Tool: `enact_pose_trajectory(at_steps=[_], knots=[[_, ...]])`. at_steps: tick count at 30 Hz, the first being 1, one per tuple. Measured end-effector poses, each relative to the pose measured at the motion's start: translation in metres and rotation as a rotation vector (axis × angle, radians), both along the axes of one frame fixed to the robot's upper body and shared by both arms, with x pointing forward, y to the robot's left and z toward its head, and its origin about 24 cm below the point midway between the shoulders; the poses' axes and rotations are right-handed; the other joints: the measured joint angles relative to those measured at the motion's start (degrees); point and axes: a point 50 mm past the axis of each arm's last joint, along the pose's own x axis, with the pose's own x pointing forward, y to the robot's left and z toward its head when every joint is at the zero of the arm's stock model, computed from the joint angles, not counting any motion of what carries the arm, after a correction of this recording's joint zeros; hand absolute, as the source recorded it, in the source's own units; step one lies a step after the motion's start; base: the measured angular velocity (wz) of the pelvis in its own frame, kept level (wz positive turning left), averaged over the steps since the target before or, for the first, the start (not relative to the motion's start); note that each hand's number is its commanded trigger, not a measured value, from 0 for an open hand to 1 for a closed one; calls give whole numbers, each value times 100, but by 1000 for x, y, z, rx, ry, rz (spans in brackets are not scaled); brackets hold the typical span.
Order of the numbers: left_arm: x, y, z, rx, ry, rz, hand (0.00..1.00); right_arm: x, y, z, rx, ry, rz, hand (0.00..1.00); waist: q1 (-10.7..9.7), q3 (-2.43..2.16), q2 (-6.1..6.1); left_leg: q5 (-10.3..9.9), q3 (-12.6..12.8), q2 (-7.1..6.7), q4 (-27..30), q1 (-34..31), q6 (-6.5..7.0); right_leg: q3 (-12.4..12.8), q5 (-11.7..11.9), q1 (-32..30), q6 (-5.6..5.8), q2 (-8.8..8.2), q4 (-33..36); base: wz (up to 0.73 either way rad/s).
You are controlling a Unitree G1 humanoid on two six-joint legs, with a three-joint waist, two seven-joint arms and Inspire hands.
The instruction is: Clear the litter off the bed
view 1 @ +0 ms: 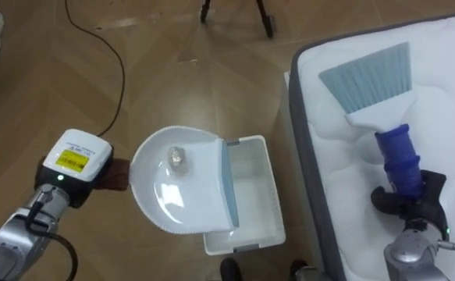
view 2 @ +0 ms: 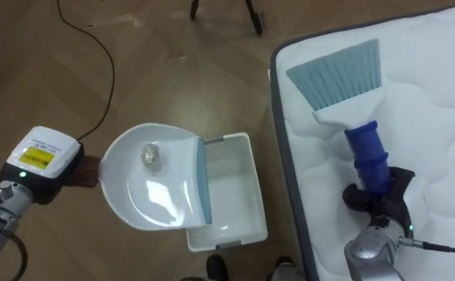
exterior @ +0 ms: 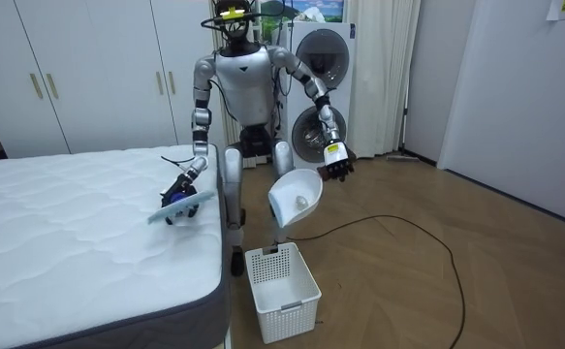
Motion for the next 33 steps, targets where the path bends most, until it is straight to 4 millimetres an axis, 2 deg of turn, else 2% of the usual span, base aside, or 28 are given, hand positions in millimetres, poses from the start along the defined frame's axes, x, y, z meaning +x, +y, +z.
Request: enact_pose_trajectory(at_steps=[11,22,27,33], knots=[[2,-7,3,20,25,-5,100,-1,-4,2,-19,-5,-15,0,111,6,61,8,12,-10,-27,7,4,-43,3,-23,7,-61,30,0],[-4,6,2,145,53,16,100,0,-7,5,-45,-25,-60,0,124,22,137,69,3,-91,-161,1,45,-57,2,-63,47,-101,7,1],[-10,11,-2,187,94,20,100,0,-7,6,-51,-35,-74,0,145,36,183,72,0,-95,-169,2,49,-53,6,-70,54,-106,9,0],[-17,15,-6,198,127,32,100,0,-9,7,-40,-51,-87,0,153,31,233,72,5,-92,-169,12,49,-49,6,-69,54,-119,15,0]])
